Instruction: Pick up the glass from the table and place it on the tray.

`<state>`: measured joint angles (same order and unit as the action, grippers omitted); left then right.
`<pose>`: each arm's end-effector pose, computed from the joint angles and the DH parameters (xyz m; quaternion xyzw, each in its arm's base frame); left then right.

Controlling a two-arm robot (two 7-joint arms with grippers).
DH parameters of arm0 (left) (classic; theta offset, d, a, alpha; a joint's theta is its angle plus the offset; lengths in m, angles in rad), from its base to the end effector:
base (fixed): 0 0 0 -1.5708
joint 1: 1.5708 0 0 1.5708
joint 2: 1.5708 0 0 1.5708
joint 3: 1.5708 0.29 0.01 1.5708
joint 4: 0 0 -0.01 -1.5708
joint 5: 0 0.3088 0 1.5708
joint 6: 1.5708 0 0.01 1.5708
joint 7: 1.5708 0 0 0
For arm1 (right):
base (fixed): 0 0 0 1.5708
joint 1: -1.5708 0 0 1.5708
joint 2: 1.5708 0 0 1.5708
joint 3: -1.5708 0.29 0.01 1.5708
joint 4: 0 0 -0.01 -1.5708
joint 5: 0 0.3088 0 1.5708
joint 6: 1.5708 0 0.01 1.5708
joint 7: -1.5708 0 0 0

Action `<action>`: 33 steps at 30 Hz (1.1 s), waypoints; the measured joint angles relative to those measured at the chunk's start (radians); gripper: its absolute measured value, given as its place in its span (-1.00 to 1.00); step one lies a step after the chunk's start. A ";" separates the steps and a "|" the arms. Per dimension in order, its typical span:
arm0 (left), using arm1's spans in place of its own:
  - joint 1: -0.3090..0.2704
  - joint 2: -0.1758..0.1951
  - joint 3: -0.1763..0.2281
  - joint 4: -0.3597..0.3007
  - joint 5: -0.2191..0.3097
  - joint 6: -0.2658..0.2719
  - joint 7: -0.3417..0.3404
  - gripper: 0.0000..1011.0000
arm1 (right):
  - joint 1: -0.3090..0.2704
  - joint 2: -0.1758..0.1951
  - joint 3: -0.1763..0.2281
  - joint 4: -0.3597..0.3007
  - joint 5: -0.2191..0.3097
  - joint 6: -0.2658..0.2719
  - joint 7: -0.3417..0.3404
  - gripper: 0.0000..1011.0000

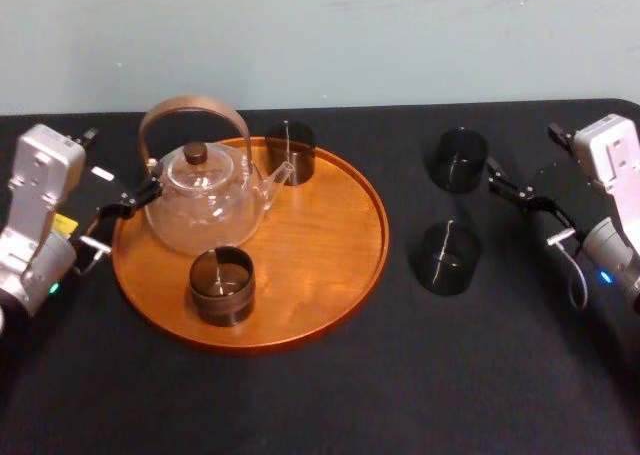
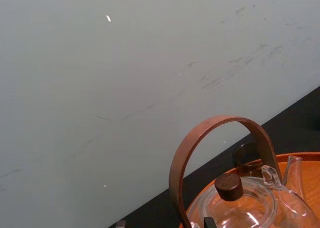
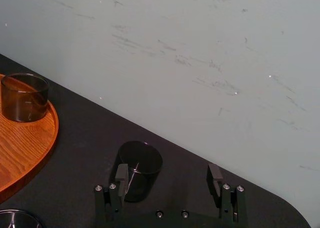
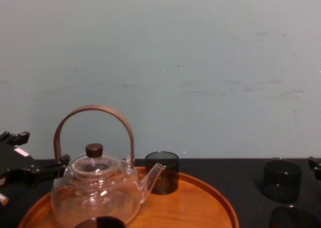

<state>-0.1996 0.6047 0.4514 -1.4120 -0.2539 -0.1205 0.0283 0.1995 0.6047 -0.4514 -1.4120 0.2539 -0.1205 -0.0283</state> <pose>0.3581 0.0827 -0.3022 0.1415 -0.1325 0.5799 0.7913 0.3581 -0.0827 -0.3023 -0.1415 -0.1325 -0.5799 0.7913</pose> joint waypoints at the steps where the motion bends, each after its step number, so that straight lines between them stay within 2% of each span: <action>1: 0.000 0.000 0.000 0.000 0.000 0.000 0.000 1.00 | 0.000 0.000 0.000 0.000 0.000 0.000 0.000 0.98; 33: 0.000 0.000 0.000 0.000 0.000 0.000 0.000 1.00 | 0.000 0.000 0.000 0.000 0.000 0.000 0.000 0.98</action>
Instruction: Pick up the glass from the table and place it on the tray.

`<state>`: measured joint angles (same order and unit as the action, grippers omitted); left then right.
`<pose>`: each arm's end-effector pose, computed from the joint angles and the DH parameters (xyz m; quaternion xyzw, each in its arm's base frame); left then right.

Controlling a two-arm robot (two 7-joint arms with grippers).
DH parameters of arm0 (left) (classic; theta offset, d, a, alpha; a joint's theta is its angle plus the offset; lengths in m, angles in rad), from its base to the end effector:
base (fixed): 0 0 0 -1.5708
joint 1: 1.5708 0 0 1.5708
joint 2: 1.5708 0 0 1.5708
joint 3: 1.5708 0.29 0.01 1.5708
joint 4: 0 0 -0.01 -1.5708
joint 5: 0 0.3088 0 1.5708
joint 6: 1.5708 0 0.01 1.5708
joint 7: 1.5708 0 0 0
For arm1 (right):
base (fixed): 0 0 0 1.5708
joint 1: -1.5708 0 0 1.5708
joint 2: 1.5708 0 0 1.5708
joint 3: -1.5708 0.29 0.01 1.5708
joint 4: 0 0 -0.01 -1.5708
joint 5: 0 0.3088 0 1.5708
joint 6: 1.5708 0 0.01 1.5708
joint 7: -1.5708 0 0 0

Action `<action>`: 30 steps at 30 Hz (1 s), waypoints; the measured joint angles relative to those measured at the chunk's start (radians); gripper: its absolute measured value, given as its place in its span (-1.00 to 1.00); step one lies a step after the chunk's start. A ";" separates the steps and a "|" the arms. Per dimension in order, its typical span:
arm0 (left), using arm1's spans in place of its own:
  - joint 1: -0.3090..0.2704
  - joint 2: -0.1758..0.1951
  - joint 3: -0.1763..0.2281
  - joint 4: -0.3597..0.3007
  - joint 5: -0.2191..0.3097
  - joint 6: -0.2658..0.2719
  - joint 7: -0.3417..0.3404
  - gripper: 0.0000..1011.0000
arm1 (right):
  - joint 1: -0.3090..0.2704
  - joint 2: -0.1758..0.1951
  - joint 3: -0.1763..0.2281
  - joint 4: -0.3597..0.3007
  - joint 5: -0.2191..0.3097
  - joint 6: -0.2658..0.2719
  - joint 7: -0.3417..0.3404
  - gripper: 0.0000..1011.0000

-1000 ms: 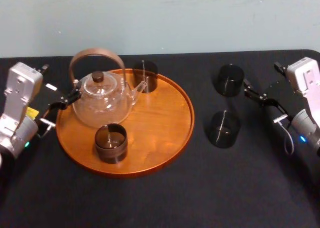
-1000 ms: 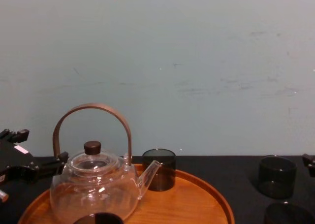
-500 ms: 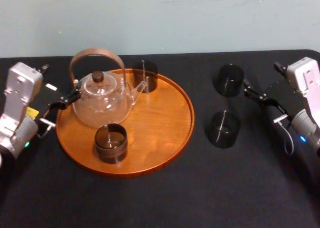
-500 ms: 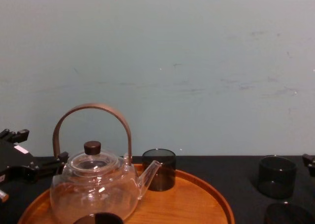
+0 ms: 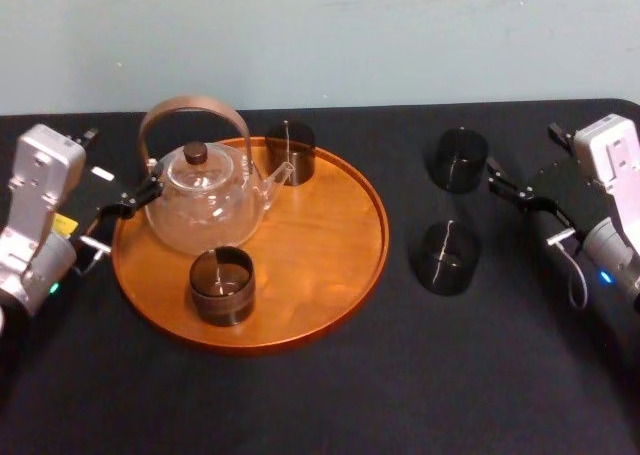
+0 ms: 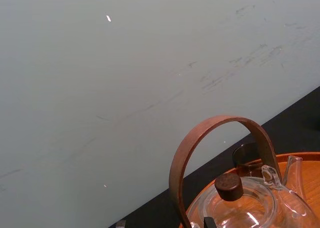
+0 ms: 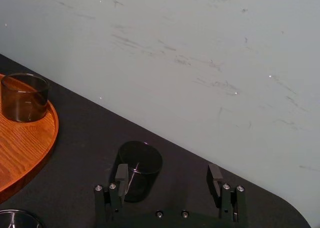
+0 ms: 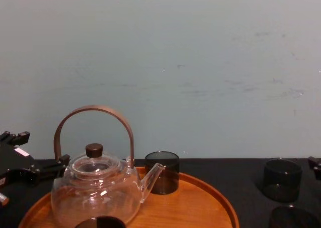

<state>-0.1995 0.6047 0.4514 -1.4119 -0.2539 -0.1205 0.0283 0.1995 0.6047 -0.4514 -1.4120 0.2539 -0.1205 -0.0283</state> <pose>0.3581 0.0827 -0.3023 0.1416 -0.1324 0.5799 0.7913 0.3581 -0.0827 -0.3023 -0.1415 -0.1325 -0.5799 0.7913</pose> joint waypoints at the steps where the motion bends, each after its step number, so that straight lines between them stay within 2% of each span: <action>1: 0.000 0.000 0.000 0.000 0.000 0.000 0.000 1.00 | 0.000 0.000 0.000 0.000 0.000 0.000 0.000 0.98; 7: 0.000 0.000 0.000 0.000 0.000 0.000 0.000 1.00 | 0.000 -0.001 0.002 0.002 0.001 0.000 0.004 0.98; 12: 0.000 0.000 0.000 0.000 0.000 0.000 0.000 1.00 | -0.011 -0.008 0.027 0.003 0.033 0.003 0.044 0.98; 17: 0.000 0.000 0.000 0.000 0.000 0.000 0.000 1.00 | -0.064 0.013 0.049 -0.049 0.052 0.009 0.071 0.98; 30: 0.000 0.000 0.000 0.000 0.000 0.000 0.000 1.00 | -0.199 0.056 0.103 -0.171 0.065 0.003 0.088 0.98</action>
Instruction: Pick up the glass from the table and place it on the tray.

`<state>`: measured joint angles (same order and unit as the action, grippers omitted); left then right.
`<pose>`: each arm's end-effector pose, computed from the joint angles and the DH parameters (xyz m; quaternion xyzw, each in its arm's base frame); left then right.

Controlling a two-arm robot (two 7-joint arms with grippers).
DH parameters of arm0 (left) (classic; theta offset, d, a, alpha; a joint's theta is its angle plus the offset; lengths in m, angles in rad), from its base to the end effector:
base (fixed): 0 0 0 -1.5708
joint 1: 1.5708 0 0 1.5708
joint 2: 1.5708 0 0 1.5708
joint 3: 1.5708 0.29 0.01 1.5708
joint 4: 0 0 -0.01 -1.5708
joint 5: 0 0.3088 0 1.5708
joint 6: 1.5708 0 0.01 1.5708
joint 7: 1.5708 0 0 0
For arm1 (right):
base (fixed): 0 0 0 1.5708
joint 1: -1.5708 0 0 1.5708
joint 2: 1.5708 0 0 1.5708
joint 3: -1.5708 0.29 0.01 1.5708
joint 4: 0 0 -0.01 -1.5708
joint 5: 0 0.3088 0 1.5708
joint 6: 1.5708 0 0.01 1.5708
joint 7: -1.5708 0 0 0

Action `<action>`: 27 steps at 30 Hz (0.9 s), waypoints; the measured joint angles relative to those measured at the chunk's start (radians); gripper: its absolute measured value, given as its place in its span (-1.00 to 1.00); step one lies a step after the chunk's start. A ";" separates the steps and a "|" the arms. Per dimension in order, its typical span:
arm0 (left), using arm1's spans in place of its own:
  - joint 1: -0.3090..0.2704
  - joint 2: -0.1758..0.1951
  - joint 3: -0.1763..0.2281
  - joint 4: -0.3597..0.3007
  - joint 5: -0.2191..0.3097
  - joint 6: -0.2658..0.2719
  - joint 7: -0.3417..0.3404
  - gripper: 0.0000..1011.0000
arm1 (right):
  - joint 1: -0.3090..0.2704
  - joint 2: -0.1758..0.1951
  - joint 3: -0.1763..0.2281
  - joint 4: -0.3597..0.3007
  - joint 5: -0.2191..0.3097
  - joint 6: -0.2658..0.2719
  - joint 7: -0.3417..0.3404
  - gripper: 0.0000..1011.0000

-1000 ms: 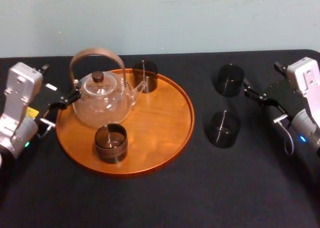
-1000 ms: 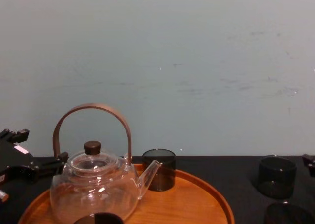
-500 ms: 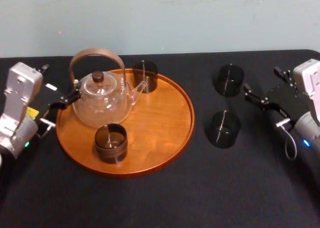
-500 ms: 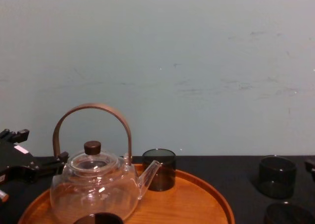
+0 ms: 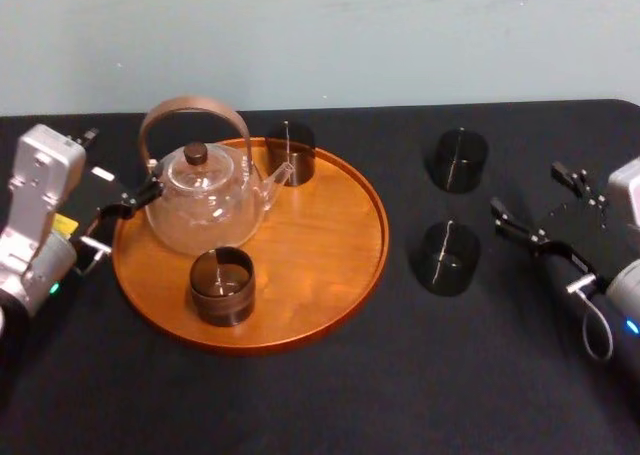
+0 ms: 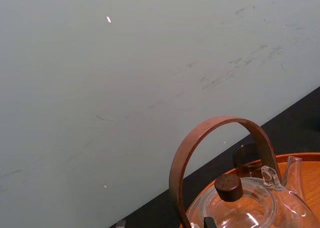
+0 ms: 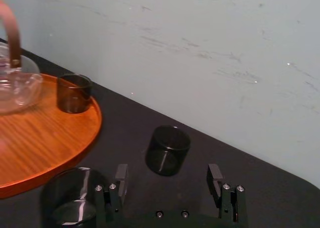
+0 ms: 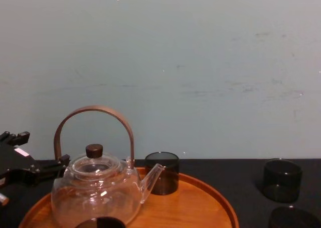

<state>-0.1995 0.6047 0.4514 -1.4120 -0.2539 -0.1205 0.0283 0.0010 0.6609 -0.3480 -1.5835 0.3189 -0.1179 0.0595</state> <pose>0.3581 0.0827 -0.3023 0.1415 -0.1325 0.5799 0.7913 0.3095 -0.0927 -0.3011 -0.1268 -0.0946 -0.5474 0.8218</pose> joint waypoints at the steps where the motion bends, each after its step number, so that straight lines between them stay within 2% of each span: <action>1: 0.000 0.000 0.000 0.000 0.000 0.000 0.000 1.00 | -0.016 0.003 0.004 -0.014 0.000 -0.003 0.002 0.98; 7: 0.000 0.000 0.000 0.000 0.000 0.000 0.000 1.00 | -0.079 0.013 0.017 -0.068 -0.001 -0.014 0.015 0.98; 13: 0.000 0.000 0.000 0.000 0.000 0.000 0.000 1.00 | -0.121 0.013 0.021 -0.094 -0.003 -0.017 0.036 0.98; 27: 0.000 0.000 0.000 0.000 0.000 0.000 0.000 1.00 | -0.129 -0.026 0.006 -0.066 -0.012 0.007 0.101 0.98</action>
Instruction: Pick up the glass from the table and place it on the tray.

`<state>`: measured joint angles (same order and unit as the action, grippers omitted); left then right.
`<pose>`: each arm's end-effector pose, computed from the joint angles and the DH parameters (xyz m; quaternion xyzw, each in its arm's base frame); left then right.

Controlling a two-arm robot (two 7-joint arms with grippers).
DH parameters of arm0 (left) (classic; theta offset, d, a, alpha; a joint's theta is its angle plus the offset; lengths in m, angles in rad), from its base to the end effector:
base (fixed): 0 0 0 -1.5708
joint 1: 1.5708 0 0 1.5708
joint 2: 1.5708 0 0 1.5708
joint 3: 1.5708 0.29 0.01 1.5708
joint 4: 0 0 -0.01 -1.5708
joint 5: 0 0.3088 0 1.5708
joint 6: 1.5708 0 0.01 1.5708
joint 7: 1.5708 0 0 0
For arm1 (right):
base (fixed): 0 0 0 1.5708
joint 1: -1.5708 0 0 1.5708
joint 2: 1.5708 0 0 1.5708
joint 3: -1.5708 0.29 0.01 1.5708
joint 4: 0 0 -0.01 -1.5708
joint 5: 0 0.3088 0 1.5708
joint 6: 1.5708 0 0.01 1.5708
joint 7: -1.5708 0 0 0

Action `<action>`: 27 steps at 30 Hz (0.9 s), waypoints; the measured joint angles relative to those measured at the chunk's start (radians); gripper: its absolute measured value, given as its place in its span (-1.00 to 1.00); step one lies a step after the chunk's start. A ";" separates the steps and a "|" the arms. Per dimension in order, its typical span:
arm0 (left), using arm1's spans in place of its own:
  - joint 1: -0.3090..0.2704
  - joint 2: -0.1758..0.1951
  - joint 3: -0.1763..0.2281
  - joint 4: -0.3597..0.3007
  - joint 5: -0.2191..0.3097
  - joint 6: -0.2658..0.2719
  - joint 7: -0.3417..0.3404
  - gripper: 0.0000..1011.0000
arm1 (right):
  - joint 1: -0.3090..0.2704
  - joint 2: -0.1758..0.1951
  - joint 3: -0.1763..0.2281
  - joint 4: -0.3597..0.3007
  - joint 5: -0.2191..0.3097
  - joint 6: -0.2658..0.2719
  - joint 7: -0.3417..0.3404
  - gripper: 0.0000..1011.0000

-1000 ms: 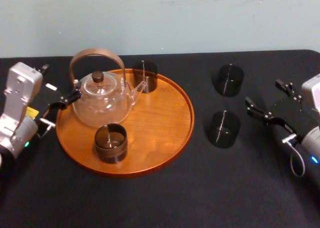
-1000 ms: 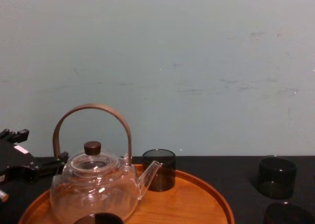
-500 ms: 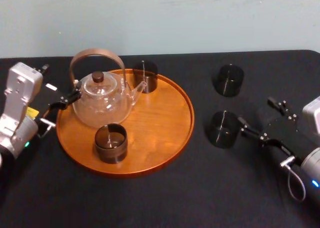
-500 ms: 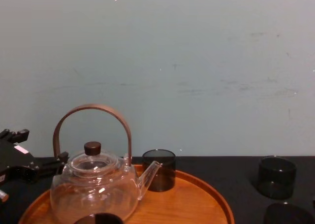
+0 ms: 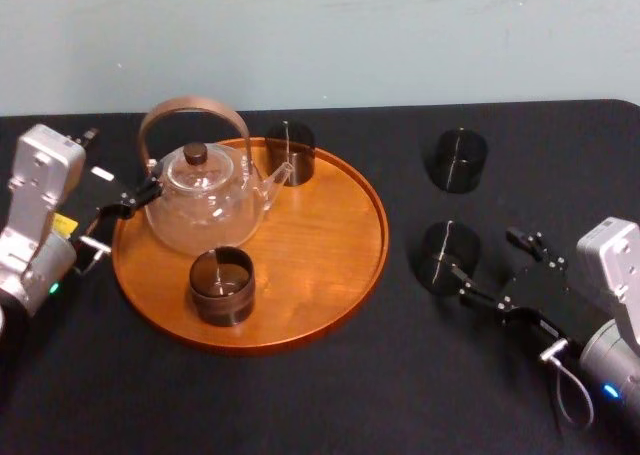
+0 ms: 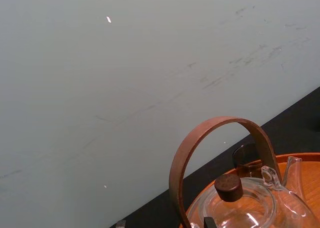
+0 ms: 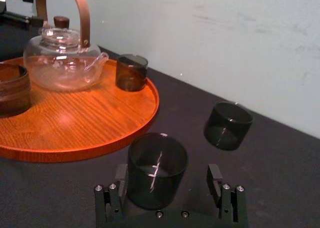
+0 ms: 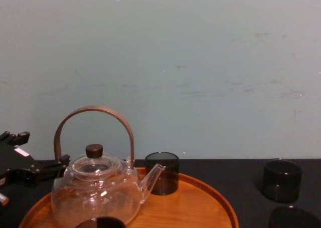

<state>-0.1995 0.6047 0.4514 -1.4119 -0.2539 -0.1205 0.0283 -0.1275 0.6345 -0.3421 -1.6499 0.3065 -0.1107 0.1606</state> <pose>0.3581 0.0827 -0.3023 0.1416 -0.1324 0.5799 0.7913 0.2707 -0.0738 -0.3226 -0.1340 -0.0476 -0.4881 0.8611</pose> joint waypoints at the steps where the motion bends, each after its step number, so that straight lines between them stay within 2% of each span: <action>1: 0.000 0.000 0.000 0.000 0.000 0.000 0.000 1.00 | 0.001 -0.003 -0.001 0.003 -0.001 0.002 0.003 0.98; 14: 0.000 0.000 0.000 0.000 0.000 0.000 0.000 1.00 | 0.036 -0.055 -0.011 0.078 -0.021 0.025 0.047 0.98; 27: 0.000 0.000 0.000 0.000 0.000 0.000 0.000 1.00 | 0.060 -0.093 0.003 0.129 -0.033 0.033 0.085 0.98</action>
<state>-0.1995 0.6047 0.4514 -1.4120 -0.2539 -0.1206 0.0283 -0.0679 0.5412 -0.3388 -1.5209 0.2732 -0.0773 0.2453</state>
